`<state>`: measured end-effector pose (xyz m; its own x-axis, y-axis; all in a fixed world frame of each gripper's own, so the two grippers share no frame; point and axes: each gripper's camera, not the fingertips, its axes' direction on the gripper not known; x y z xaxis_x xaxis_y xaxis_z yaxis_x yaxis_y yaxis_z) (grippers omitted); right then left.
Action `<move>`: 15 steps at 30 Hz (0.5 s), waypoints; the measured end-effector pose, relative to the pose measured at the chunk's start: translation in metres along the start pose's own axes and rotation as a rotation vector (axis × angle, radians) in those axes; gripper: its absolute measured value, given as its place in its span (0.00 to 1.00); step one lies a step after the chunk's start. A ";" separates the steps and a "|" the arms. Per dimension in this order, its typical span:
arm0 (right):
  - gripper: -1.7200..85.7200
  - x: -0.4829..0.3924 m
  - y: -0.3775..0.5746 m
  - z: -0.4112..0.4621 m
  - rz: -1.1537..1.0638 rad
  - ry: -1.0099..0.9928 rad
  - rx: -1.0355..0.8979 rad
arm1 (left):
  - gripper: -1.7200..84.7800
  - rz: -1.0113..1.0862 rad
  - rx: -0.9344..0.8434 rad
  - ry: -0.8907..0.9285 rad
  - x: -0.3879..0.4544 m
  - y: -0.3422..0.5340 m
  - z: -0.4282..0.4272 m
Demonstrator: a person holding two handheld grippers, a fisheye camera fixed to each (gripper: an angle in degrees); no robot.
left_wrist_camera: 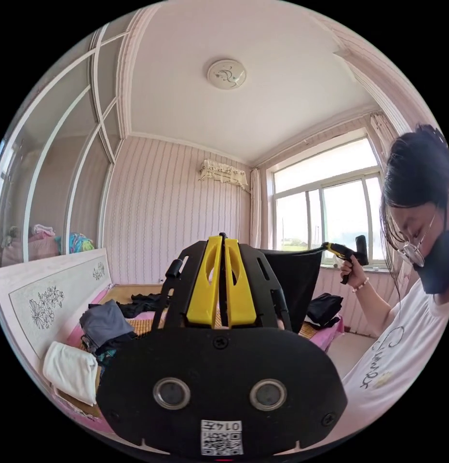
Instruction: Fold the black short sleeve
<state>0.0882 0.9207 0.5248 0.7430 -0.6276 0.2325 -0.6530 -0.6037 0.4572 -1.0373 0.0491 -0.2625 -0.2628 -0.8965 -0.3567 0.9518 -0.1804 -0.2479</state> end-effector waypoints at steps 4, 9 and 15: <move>0.02 -0.045 -0.021 -0.033 -0.058 0.006 0.080 | 0.01 0.048 0.073 0.000 0.031 -0.021 -0.027; 0.02 -0.087 -0.054 -0.057 -0.151 0.039 0.109 | 0.01 0.104 0.102 0.025 0.050 -0.053 -0.042; 0.01 -0.094 -0.084 -0.043 -0.184 0.081 0.079 | 0.01 0.195 0.115 -0.020 0.068 -0.068 -0.025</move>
<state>0.0797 1.0512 0.5021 0.8580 -0.4635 0.2213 -0.5124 -0.7431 0.4304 -1.1239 0.0106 -0.2928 -0.0697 -0.9266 -0.3694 0.9964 -0.0465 -0.0714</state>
